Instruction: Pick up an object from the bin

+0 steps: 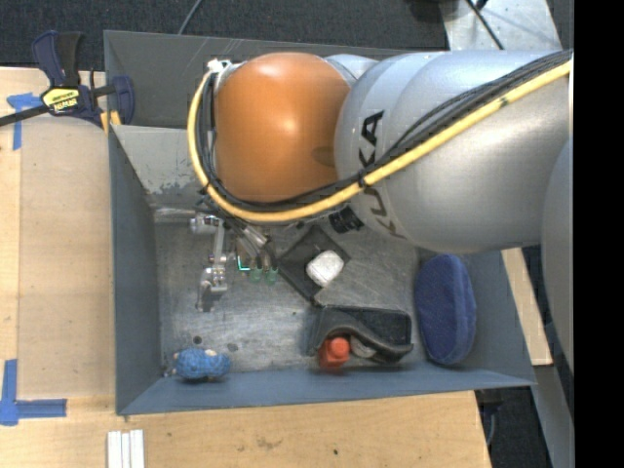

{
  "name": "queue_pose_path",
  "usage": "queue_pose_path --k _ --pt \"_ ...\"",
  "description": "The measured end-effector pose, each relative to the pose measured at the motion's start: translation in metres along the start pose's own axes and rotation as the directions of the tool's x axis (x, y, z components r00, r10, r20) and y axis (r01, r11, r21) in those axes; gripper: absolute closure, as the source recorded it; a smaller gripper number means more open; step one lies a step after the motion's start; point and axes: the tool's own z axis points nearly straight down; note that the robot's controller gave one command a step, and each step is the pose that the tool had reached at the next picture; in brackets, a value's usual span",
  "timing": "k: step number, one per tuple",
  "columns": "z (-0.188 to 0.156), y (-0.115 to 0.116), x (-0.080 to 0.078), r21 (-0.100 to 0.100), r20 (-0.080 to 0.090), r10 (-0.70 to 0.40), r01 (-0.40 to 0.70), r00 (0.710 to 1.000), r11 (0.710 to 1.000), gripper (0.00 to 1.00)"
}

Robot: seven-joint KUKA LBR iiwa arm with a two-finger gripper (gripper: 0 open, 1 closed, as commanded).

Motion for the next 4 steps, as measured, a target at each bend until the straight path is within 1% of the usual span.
queue_pose_path --k 1,2,3,4 --pt "0.141 -0.009 0.021 -0.001 0.025 -0.356 0.356 0.934 0.934 0.0" --pt "0.138 -0.015 0.025 0.003 0.021 -0.561 0.561 0.827 0.828 0.0" --pt "0.139 0.001 0.029 0.01 0.017 -0.857 0.857 0.516 0.516 0.0" --pt "0.162 0.01 0.028 0.005 -0.009 -1.0 1.0 0.02 0.02 0.0"
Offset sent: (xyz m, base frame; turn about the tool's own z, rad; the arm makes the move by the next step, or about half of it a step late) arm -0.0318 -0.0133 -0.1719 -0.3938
